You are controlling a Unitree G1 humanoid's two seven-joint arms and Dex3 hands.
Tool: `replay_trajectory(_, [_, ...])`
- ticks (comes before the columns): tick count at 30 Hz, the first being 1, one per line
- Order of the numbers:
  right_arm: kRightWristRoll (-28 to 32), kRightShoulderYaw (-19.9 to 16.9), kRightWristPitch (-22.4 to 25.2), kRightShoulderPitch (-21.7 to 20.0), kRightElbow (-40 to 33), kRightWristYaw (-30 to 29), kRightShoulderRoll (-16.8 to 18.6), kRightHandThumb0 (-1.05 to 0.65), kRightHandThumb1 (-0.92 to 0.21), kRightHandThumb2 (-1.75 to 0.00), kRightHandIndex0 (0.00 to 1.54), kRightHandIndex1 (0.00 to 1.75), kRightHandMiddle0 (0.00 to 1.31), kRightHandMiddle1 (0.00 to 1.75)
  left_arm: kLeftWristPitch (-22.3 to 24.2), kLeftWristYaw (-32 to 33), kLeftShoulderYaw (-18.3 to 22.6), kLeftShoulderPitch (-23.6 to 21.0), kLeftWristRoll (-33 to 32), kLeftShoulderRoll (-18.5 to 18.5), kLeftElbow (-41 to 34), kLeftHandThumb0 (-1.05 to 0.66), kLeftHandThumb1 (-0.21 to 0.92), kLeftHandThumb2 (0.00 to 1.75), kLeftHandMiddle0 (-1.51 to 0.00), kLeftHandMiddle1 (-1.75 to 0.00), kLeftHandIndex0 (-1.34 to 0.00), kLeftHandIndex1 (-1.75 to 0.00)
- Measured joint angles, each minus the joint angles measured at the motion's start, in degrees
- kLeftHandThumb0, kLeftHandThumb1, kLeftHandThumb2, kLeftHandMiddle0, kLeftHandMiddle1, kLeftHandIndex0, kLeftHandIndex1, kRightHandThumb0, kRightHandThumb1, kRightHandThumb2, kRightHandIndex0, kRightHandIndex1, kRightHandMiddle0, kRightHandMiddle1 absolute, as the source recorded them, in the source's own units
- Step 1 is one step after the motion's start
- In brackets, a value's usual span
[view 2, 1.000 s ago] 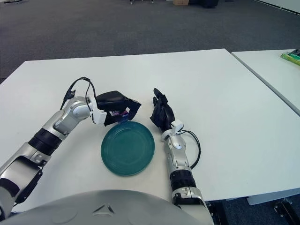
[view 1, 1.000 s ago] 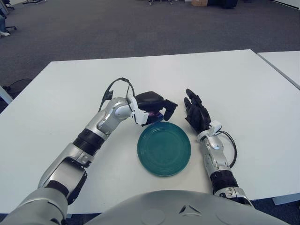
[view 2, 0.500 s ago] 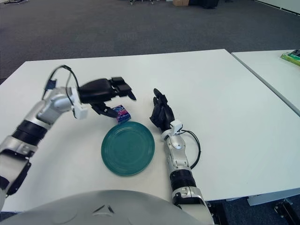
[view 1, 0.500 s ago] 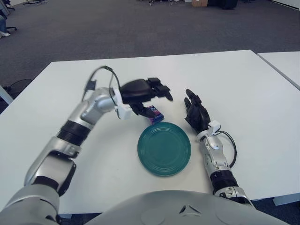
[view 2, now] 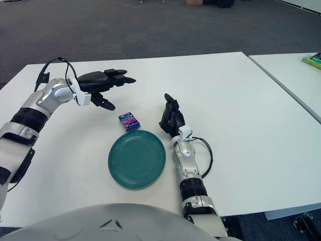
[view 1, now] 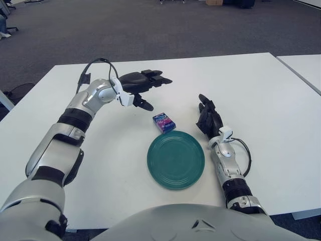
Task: Put the gum into the plate.
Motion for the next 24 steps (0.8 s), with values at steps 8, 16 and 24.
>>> replay_trajectory(8, [-0.92,0.1,0.16,-0.02,0.04,-2.19,0.4,-0.74,-0.92,-0.95,0.11,0.02,0.0,0.53,-3.02,2.57,-3.94,-0.8,6.8,0.94,3.72,-1.05,0.92,0.28,0.0,0.0,0.0,-0.28])
replay_trajectory(16, [-1.01,-0.05,0.49,-0.13,0.04,-2.43,0.53,-0.74,-0.92,-0.95,0.1,0.01,0.0,0.53,-4.24,6.07,-7.59,-2.94,13.7,1.47,5.94,-1.05,0.92,0.21,0.0,0.0,0.0,-0.18])
replay_trajectory(24, [-1.03,-0.01,0.5,-0.12,0.04,-2.4,0.57,-0.73,-0.92,-0.94,0.11,0.01,0.0,0.49,-5.22,6.54,-9.58,-5.39,14.92,1.03,8.28,-1.05,0.92,0.17,0.0,0.0,0.0,-0.4])
